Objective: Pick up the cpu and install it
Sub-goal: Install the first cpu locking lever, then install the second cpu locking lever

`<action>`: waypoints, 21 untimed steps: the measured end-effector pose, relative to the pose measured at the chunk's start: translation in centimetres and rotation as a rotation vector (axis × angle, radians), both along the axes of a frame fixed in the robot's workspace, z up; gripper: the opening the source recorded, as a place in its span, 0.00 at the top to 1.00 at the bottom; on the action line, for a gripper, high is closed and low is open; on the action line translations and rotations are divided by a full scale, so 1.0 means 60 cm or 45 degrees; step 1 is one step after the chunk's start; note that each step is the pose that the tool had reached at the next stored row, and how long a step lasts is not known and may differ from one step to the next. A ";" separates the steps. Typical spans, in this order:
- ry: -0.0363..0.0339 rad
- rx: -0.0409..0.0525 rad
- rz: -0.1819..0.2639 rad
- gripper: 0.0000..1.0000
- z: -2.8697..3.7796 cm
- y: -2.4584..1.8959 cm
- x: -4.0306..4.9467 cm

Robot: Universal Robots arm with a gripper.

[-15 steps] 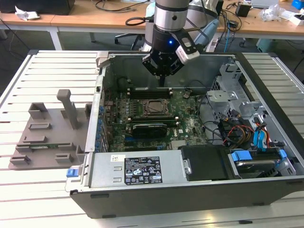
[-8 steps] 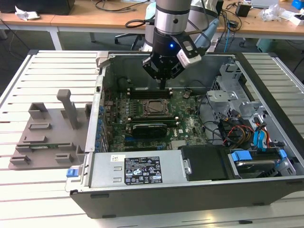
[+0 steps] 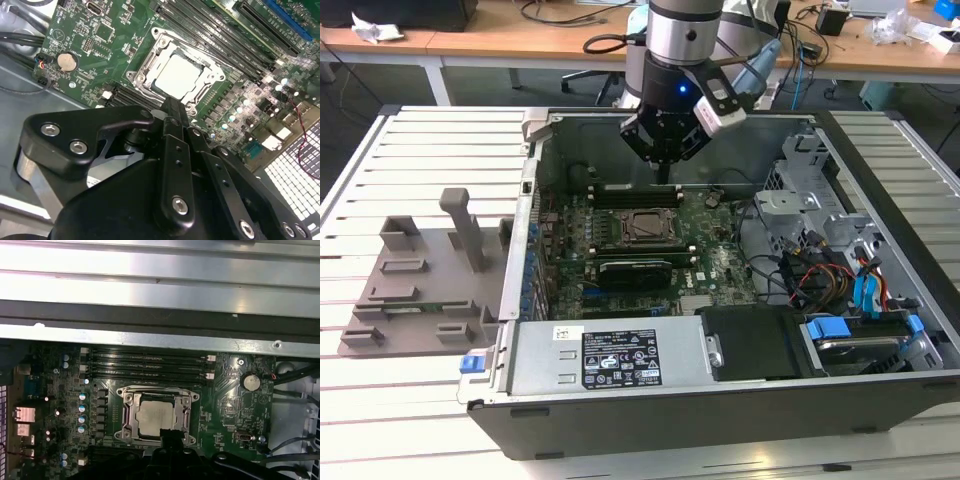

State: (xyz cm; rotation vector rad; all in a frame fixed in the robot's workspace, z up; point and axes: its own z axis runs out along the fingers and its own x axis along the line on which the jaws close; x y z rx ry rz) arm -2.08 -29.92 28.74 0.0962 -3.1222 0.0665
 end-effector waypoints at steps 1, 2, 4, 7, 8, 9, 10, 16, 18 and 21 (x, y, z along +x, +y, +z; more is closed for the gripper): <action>0.0001 0.000 0.000 0.89 0.001 0.0000 0.000; 0.0000 0.000 0.000 0.89 0.002 0.0000 0.000; 0.0001 0.000 0.000 0.89 0.003 0.0000 0.000; 0.0001 0.000 0.000 0.89 0.009 0.0000 0.000; 0.0001 0.000 0.000 0.89 0.011 0.0000 0.000; 0.0001 -0.001 0.000 0.89 0.014 0.0000 0.000; 0.0000 -0.001 0.000 0.89 0.016 0.0000 0.000; 0.0000 -0.001 0.000 0.89 0.017 0.0000 0.000; 0.0000 -0.001 0.000 0.89 0.017 0.0000 0.000; 0.0000 -0.001 0.000 0.89 0.017 0.0000 0.000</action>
